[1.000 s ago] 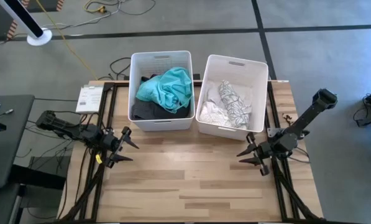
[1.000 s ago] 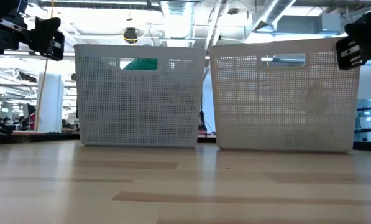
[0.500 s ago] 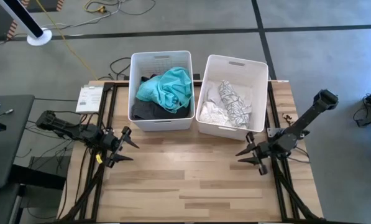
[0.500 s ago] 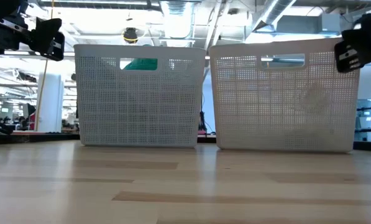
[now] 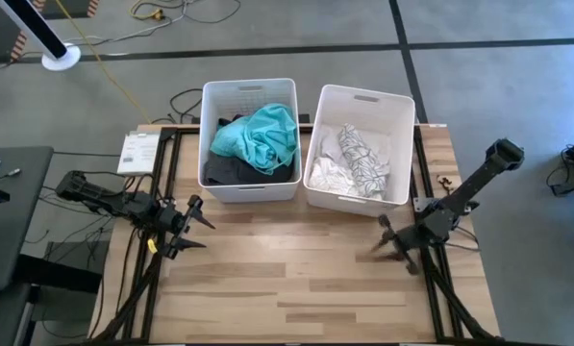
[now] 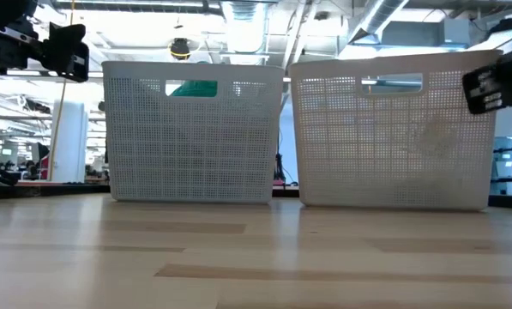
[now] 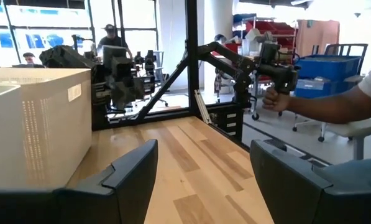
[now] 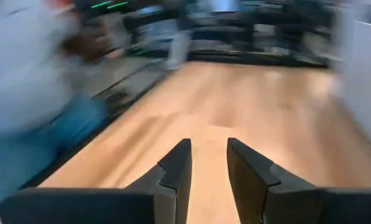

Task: Sort clothes
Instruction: Return to Home Position

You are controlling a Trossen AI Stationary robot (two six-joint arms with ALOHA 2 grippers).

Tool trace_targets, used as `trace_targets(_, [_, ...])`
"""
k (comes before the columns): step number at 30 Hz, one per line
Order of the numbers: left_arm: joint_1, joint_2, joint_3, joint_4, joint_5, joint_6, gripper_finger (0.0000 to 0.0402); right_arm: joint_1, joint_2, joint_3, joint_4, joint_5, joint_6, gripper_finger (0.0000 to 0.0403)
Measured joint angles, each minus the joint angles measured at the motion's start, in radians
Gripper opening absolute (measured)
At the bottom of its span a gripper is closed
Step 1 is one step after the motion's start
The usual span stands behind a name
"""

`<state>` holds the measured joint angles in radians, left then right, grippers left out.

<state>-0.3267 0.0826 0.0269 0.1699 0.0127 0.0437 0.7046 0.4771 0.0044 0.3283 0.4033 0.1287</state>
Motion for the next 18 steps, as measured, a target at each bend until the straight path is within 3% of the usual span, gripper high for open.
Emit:
trace_targets(4, [0.0, 0.0, 0.0, 0.0, 0.0, 0.004, 0.0249, 0.002, 0.0, 0.0, 0.0, -0.302, -0.185, 0.0116])
trace_targets(11, [0.0, 0.0, 0.0, -0.001, 0.0, -0.003, 0.0249, -0.009, -0.03, 0.0, -0.072, -0.366, -0.163, 0.0116])
trace_targets(14, [0.001, 0.0, 0.0, -0.001, -0.001, 0.001, 0.0249, -0.015, -0.075, 0.0, -0.101, -0.434, -0.151, 0.0116])
trace_targets(18, [0.001, 0.0, 0.0, -0.001, -0.003, 0.008, 0.0249, -0.033, -0.167, 0.0, -0.187, -0.443, -0.123, 0.0116])
